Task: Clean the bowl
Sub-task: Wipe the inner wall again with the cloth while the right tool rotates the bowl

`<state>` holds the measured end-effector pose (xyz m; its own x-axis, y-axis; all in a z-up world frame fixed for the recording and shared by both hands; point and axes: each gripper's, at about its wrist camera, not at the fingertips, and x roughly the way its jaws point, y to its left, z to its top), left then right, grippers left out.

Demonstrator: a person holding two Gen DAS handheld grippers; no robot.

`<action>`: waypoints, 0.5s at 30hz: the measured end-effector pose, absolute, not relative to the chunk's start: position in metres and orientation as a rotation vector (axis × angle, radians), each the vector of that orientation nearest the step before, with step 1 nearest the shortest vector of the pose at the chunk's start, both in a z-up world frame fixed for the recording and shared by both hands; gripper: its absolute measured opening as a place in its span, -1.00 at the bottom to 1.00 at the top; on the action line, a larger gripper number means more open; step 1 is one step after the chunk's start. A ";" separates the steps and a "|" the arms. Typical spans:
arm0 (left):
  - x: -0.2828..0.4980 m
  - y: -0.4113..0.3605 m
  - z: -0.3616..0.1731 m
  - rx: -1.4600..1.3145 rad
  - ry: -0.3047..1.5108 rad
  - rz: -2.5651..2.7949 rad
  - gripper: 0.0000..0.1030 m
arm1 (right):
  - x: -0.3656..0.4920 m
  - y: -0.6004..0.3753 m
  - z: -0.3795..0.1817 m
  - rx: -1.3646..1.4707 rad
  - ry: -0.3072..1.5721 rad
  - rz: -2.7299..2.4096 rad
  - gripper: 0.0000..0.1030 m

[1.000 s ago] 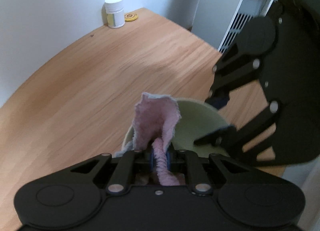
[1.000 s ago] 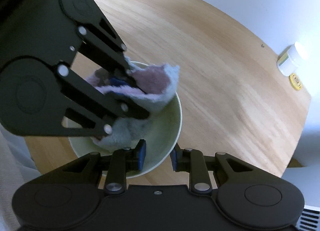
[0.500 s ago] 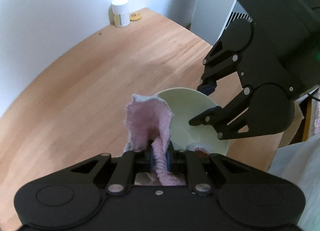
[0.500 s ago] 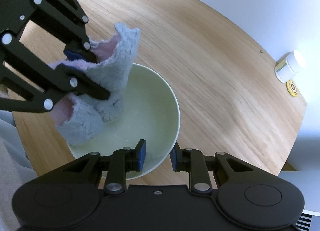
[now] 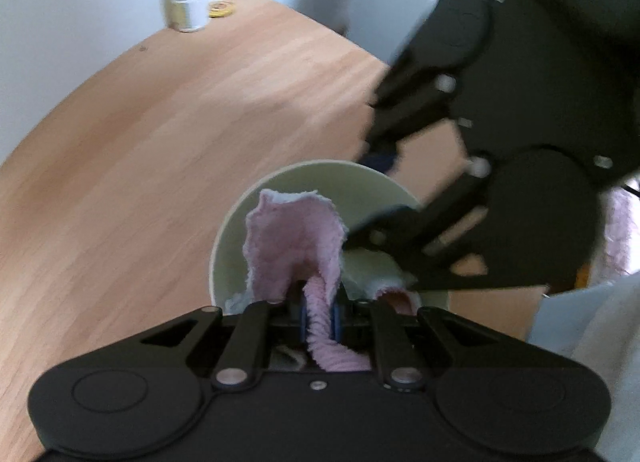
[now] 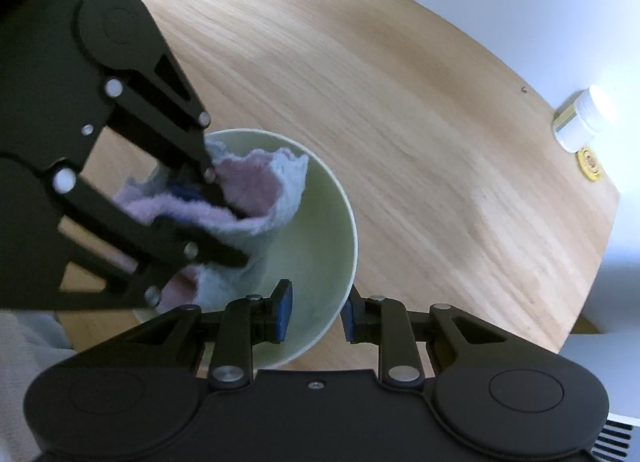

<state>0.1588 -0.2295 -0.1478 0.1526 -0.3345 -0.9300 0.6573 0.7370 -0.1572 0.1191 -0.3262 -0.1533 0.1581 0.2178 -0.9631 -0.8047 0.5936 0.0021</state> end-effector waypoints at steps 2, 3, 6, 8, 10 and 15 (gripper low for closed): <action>0.154 -0.230 -0.147 0.338 1.231 -0.752 -0.79 | 0.117 -0.326 -0.154 -0.615 1.192 0.793 -0.45; 0.153 -0.227 -0.145 0.337 1.232 -0.751 -0.79 | 0.117 -0.326 -0.154 -0.619 1.190 0.794 -0.45; 0.148 -0.217 -0.138 0.335 1.238 -0.743 -0.79 | 0.128 -0.309 -0.150 -0.625 1.188 0.808 -0.45; 0.146 -0.212 -0.134 0.342 1.237 -0.731 -0.79 | 0.127 -0.315 -0.127 -0.609 1.190 0.811 -0.46; 0.143 -0.209 -0.129 0.343 1.233 -0.724 -0.79 | 0.125 -0.323 -0.118 -0.587 1.197 0.813 -0.45; 0.138 -0.205 -0.118 0.350 1.211 -0.713 -0.79 | 0.138 -0.323 -0.135 -0.584 1.198 0.811 -0.45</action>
